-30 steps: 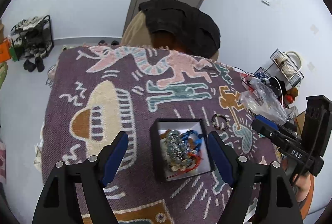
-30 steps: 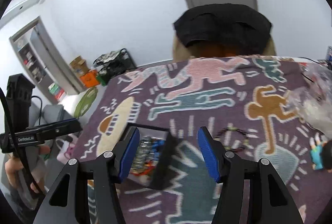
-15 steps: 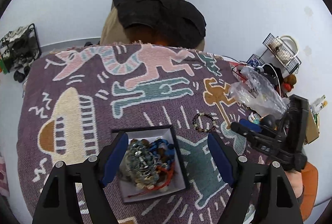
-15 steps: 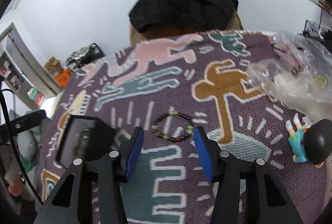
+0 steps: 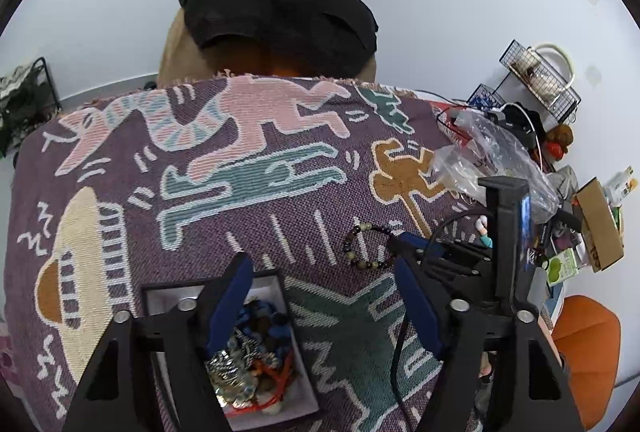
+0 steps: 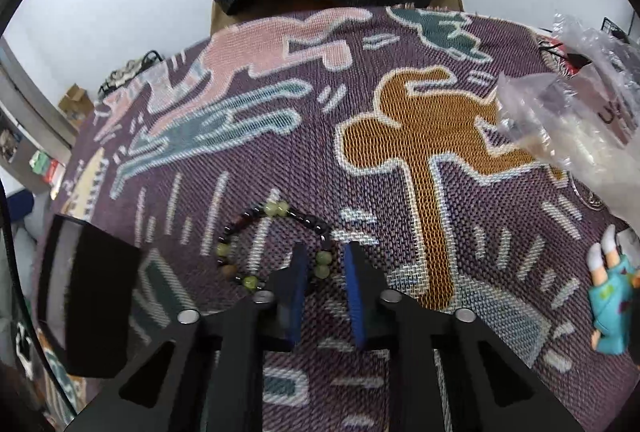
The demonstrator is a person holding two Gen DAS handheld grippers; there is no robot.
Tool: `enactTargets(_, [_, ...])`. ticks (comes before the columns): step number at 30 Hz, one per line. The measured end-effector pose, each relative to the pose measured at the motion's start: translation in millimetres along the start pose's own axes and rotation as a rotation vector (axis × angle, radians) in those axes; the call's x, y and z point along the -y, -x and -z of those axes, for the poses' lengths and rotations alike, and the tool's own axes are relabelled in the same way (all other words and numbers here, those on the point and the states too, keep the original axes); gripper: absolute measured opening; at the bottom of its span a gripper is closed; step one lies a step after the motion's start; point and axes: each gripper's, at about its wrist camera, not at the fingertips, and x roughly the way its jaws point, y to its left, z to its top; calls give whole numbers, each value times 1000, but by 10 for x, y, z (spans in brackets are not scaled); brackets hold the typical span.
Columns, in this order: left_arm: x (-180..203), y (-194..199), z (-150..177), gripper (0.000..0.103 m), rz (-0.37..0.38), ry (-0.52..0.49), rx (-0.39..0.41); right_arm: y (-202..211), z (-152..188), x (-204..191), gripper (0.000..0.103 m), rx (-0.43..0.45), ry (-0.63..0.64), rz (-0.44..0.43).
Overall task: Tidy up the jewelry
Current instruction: 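Move the right tool to the dark beaded bracelet and close on it, then carry the dark beaded bracelet into the black box and open the right tool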
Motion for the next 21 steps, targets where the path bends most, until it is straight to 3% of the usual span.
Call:
enactTargets(11, [214,-282,-64,63,21,-28,-40,140,106,324,9,16,-28,-39])
enactTargets(21, [99,-82,-38,63,30,0,0,827,-27,188,9,150,-5,-81])
